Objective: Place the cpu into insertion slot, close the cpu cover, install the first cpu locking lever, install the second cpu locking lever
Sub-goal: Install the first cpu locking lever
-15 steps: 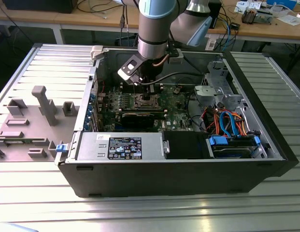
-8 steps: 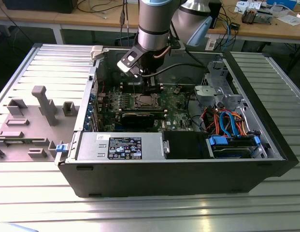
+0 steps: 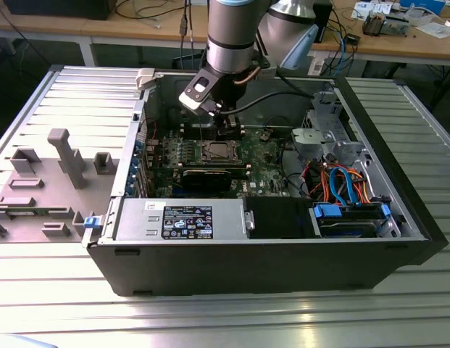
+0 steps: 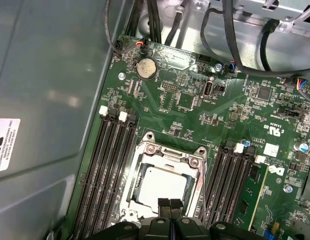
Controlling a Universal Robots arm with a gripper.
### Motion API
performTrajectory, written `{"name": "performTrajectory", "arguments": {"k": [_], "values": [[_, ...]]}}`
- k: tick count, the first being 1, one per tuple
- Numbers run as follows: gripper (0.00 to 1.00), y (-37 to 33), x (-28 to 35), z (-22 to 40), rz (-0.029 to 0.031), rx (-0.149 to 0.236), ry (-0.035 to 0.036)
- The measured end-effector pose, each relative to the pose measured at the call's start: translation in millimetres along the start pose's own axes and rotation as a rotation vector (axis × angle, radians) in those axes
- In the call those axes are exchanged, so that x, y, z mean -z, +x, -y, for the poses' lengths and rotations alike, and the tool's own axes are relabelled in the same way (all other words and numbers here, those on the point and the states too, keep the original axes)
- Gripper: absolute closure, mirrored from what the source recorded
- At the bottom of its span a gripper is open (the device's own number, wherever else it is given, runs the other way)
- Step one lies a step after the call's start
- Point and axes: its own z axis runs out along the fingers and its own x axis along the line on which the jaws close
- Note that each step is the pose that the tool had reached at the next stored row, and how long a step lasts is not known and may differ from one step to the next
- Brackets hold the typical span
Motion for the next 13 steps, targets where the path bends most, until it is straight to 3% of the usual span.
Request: {"name": "performTrajectory", "arguments": {"k": [10,13], "values": [[0.89,0.0,0.0,0.0,0.0,0.002,0.0],[0.89,0.0,0.0,0.0,0.0005,0.044,0.002]]}}
